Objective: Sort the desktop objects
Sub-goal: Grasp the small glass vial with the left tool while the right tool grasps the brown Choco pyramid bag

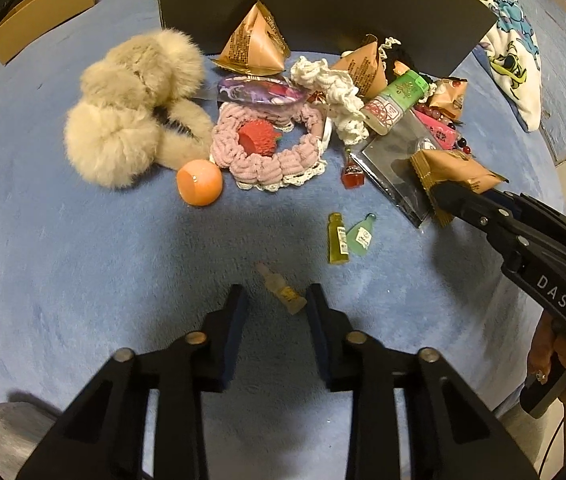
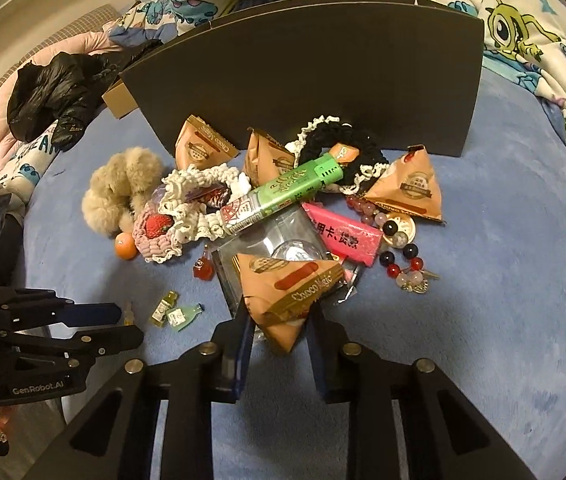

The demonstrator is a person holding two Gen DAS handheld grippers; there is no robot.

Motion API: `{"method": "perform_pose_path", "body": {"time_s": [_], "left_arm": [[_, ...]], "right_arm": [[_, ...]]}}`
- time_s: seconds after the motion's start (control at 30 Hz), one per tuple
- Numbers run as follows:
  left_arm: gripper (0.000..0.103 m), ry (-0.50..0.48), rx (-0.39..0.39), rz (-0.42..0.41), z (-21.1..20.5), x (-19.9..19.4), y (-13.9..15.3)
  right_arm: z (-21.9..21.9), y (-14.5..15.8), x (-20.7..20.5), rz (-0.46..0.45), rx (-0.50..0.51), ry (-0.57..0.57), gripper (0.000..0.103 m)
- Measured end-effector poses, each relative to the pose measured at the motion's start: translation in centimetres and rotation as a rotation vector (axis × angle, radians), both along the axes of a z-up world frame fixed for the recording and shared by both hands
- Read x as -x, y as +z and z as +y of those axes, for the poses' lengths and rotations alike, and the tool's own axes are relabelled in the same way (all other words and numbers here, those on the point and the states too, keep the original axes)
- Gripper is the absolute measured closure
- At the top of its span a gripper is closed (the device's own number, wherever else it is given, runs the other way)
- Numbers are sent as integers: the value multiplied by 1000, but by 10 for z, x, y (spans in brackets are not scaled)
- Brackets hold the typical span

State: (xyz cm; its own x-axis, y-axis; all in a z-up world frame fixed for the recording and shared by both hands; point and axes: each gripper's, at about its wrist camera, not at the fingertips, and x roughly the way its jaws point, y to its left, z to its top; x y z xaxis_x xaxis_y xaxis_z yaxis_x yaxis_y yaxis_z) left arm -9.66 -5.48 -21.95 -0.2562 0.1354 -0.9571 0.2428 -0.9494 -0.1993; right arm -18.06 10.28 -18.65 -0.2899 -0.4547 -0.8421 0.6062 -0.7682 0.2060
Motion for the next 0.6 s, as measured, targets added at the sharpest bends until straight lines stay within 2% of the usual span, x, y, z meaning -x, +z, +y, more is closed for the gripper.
{"method": "perform_pose_path", "body": {"time_s": [0.17,0.6], "left_arm": [[91,13,-19,0,-2,-6,-1],[92,2,-5,23,5,1,-5]], "right_arm": [[4,3,0,6,9,-5,78],[12,12,-3,16,24,-14,78]]}}
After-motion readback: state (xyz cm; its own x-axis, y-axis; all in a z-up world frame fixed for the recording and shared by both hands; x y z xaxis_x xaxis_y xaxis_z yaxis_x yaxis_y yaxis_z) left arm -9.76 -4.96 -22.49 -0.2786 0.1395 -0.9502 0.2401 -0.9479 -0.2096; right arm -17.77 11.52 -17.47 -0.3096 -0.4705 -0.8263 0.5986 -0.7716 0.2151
